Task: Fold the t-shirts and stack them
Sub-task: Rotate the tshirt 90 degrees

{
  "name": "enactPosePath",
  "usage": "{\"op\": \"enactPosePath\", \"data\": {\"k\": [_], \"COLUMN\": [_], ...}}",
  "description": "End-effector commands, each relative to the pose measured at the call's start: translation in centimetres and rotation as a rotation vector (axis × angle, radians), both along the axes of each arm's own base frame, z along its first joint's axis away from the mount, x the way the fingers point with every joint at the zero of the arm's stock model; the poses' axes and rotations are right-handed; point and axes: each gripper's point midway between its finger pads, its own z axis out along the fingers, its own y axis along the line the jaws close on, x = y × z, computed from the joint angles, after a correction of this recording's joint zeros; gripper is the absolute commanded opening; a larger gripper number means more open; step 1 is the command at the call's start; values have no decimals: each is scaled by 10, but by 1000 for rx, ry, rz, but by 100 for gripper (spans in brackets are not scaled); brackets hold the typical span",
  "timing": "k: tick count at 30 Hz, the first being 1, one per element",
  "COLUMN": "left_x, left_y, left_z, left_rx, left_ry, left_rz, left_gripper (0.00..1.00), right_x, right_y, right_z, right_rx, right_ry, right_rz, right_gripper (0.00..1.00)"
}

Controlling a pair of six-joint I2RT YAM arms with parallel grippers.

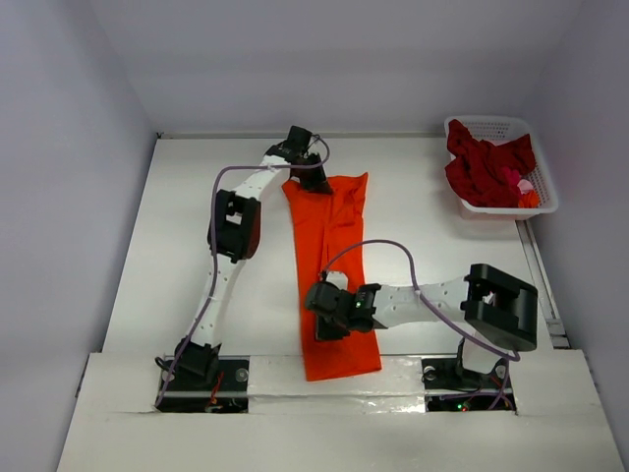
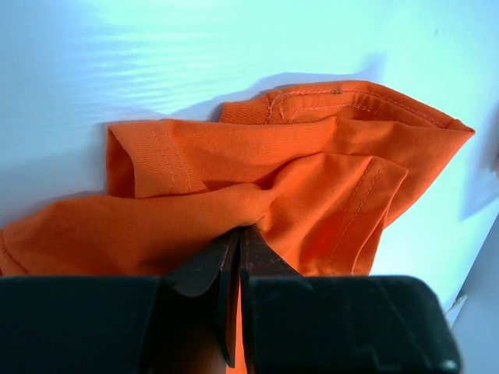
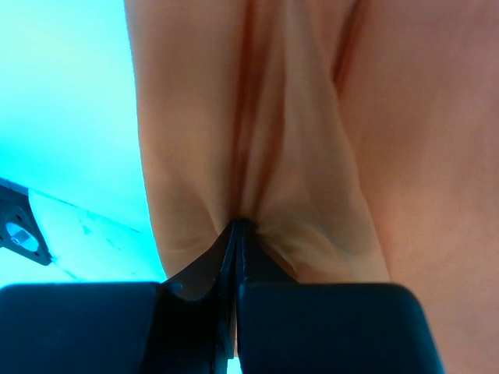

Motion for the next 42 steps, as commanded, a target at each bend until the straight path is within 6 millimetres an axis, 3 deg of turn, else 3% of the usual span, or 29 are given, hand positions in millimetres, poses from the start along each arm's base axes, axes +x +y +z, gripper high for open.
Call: {"op": "enactPosePath", "data": {"k": [1, 9, 12, 18, 23, 27, 31, 42], "left_x": [-18, -35, -36, -26, -6, 7, 14, 14], "left_y": [-17, -59, -59, -43, -10, 16, 28, 16], "left_z": [-39, -30, -31, -20, -4, -3, -2, 9], "left_rx": [55, 7, 5, 29, 51, 63, 64, 29], "left_ry": [36, 35, 46, 14, -21, -23, -25, -35], "left_rz": [-49, -89, -74, -23, 67, 126, 148, 107], "left_gripper": [0, 0, 0, 0, 0, 0, 0, 2], "right_x": [-21, -30, -30, -31, -32, -32, -31, -30], "right_y": [-10, 1, -2, -7, -9, -11, -11, -7], "right_z": [-10, -5, -4, -5, -6, -6, -6, -6], "right_rx": [-94, -95, -94, -94, -95, -97, -100, -98], "right_ry": [33, 17, 19, 22, 32, 29, 26, 20], "right_rz": [58, 93, 79, 62, 52, 48, 48, 62], "right_gripper": [0, 0, 0, 0, 0, 0, 0, 0]}}
